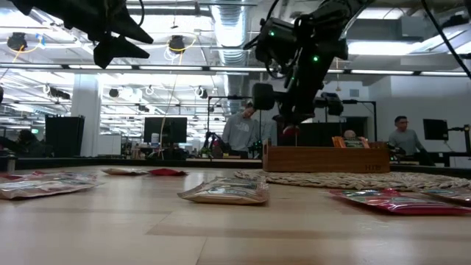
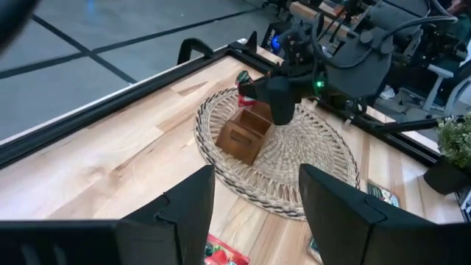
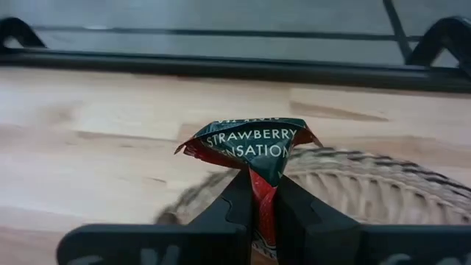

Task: Pick & Place Tea
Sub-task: Put the red tea pack into the middle compartment of the brown organizer

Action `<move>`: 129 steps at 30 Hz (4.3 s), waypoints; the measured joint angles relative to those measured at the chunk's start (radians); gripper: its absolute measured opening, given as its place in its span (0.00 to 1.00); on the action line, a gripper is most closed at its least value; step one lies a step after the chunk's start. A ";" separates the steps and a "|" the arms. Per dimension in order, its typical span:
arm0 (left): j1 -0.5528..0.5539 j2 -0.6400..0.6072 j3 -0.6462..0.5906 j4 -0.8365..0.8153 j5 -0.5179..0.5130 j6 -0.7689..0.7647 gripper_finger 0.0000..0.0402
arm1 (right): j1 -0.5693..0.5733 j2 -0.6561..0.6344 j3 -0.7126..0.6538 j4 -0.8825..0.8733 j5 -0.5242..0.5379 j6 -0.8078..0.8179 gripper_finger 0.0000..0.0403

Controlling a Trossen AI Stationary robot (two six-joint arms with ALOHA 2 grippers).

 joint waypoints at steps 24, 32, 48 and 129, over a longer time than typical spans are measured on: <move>0.000 0.000 0.000 0.000 0.000 0.008 0.48 | 0.015 0.017 -0.001 -0.030 -0.056 0.036 0.08; 0.000 0.000 0.000 0.000 0.000 0.011 0.48 | 0.015 0.017 -0.029 -0.007 -0.055 0.010 0.05; 0.000 0.000 0.001 0.001 0.000 0.012 0.48 | 0.008 0.018 -0.059 0.101 -0.081 -0.025 0.06; 0.000 0.016 0.002 0.001 0.000 -0.007 0.48 | -0.024 -0.087 -0.209 -0.203 -0.078 0.131 0.21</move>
